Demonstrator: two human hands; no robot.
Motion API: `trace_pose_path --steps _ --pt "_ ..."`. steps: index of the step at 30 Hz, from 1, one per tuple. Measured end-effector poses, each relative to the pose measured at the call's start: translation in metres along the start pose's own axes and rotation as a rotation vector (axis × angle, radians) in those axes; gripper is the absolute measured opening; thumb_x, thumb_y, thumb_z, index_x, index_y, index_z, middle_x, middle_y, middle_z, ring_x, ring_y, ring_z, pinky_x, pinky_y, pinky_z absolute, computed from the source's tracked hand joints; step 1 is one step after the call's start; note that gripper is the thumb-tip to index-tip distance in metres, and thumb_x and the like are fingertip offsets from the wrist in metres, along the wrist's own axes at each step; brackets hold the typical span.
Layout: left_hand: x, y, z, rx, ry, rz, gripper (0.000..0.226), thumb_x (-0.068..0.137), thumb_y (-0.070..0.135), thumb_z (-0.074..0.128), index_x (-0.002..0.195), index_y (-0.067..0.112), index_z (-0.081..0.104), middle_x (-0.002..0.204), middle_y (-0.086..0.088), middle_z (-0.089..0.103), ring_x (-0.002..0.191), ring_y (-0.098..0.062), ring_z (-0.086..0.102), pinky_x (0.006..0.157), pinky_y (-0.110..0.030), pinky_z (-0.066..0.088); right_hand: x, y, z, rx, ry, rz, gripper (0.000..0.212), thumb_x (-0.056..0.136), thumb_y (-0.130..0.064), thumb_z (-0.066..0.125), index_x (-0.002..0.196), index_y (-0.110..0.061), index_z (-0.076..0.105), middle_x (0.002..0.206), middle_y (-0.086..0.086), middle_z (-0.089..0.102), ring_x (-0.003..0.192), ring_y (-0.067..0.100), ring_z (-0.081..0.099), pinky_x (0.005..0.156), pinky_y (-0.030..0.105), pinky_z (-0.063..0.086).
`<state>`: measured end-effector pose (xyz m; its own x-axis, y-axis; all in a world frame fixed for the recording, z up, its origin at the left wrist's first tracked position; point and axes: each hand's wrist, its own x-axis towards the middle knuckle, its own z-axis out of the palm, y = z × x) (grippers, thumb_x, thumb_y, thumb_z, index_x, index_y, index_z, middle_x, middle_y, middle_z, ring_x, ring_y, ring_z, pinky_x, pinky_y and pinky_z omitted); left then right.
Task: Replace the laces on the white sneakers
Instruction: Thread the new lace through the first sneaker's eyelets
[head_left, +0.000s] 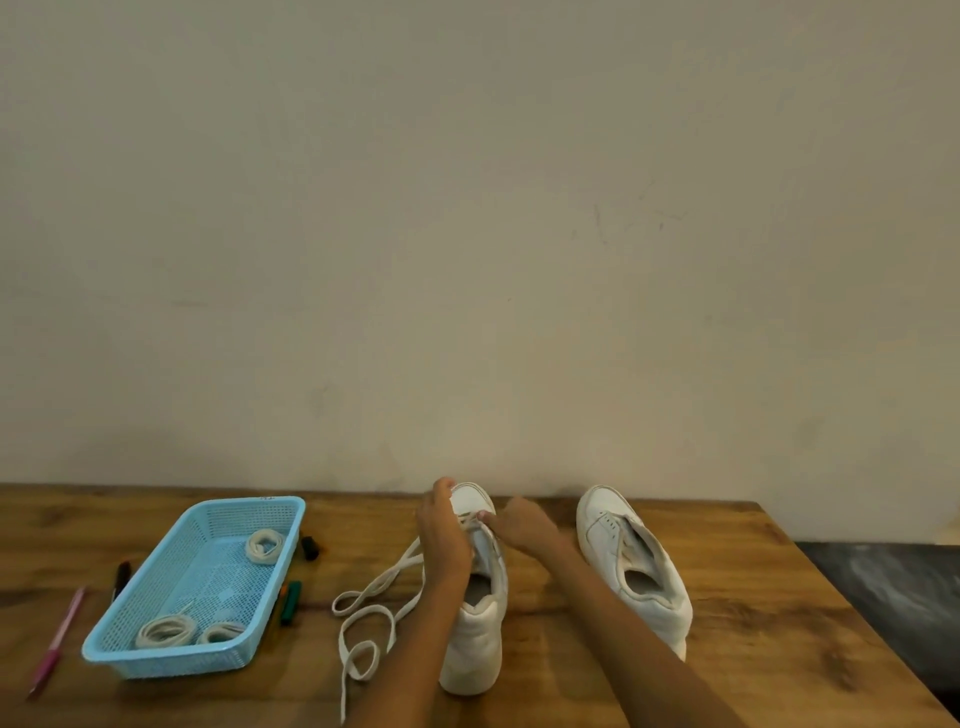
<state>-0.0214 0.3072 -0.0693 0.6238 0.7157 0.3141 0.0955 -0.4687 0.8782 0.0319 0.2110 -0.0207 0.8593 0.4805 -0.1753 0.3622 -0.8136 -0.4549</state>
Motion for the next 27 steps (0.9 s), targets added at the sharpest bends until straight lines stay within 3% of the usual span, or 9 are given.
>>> trace_pose_path --steps 2,4,7,9,12,15,18,23,27 --pt "-0.001 -0.002 0.002 0.016 0.02 0.0 0.03 0.095 0.002 0.045 0.122 0.012 0.053 0.116 -0.01 0.056 0.108 -0.022 0.051 0.071 -0.01 0.036 0.0 0.001 -0.008 0.042 -0.071 0.002 0.037 0.094 -0.039 0.053 0.083 -0.005 0.06 0.079 0.01 0.061 0.068 0.02 0.058 0.055 0.02 0.039" --pt "-0.001 -0.002 0.002 0.047 0.024 -0.002 0.029 0.096 0.004 0.043 0.122 0.011 0.054 0.117 -0.012 0.056 0.109 -0.024 0.05 0.078 -0.017 0.037 -0.005 0.002 -0.029 0.421 0.088 0.093 0.035 0.095 -0.029 0.054 0.068 -0.007 0.052 0.062 0.004 0.049 0.052 0.016 0.044 0.044 0.021 0.033" --pt "0.0 -0.004 0.002 0.092 0.04 0.02 0.033 0.093 -0.001 0.044 0.122 0.008 0.055 0.118 -0.015 0.058 0.11 -0.028 0.051 0.084 -0.027 0.041 -0.004 0.021 -0.073 1.165 0.954 0.322 0.036 0.099 -0.026 0.043 0.083 0.002 0.059 0.074 0.009 0.053 0.071 0.023 0.05 0.062 0.033 0.04" --pt "-0.001 -0.003 0.003 0.105 0.025 0.023 0.031 0.093 0.0 0.045 0.122 0.007 0.055 0.118 -0.015 0.058 0.11 -0.028 0.051 0.084 -0.026 0.041 -0.008 0.029 -0.095 1.319 1.255 0.334 0.033 0.1 -0.025 0.039 0.102 0.002 0.058 0.087 0.007 0.056 0.081 0.023 0.052 0.073 0.036 0.043" --pt "-0.002 -0.002 0.002 0.113 0.013 0.041 0.031 0.093 0.002 0.047 0.123 0.006 0.054 0.118 -0.014 0.058 0.11 -0.027 0.052 0.085 -0.029 0.045 -0.008 0.027 -0.093 1.064 1.103 0.221 0.028 0.098 -0.021 0.042 0.121 -0.005 0.046 0.08 0.006 0.056 0.078 0.025 0.054 0.068 0.034 0.042" --pt "-0.002 -0.002 0.0 0.105 0.008 0.038 0.031 0.093 0.003 0.047 0.123 0.007 0.054 0.119 -0.013 0.058 0.109 -0.026 0.052 0.084 -0.027 0.045 -0.002 0.021 -0.049 0.585 0.538 0.012 0.032 0.096 -0.022 0.05 0.124 -0.007 0.049 0.1 0.012 0.063 0.09 0.026 0.059 0.079 0.033 0.044" --pt "-0.002 -0.001 -0.001 0.099 0.003 -0.002 0.028 0.095 0.005 0.044 0.122 0.01 0.053 0.117 -0.012 0.057 0.104 -0.02 0.052 0.078 -0.02 0.042 -0.003 0.012 -0.001 0.328 0.048 -0.104 0.031 0.096 -0.023 0.051 0.122 -0.007 0.053 0.119 0.011 0.06 0.091 0.021 0.059 0.07 0.024 0.044" --pt "0.0 -0.002 0.001 0.118 0.013 -0.007 0.026 0.097 0.006 0.042 0.12 0.01 0.054 0.116 -0.009 0.057 0.097 -0.014 0.051 0.072 -0.014 0.042 -0.005 0.01 0.013 0.132 0.139 -0.077 0.023 0.1 -0.021 0.041 0.104 -0.005 0.056 0.11 0.013 0.063 0.088 0.02 0.053 0.073 0.026 0.039" --pt "0.0 -0.002 0.001 0.138 0.029 -0.003 0.027 0.096 0.002 0.04 0.118 0.007 0.056 0.117 -0.012 0.057 0.1 -0.015 0.049 0.071 -0.009 0.038 -0.012 0.021 -0.025 1.062 0.824 0.351 0.026 0.103 -0.021 0.033 0.112 -0.004 0.049 0.097 0.009 0.055 0.089 0.024 0.051 0.078 0.034 0.039"
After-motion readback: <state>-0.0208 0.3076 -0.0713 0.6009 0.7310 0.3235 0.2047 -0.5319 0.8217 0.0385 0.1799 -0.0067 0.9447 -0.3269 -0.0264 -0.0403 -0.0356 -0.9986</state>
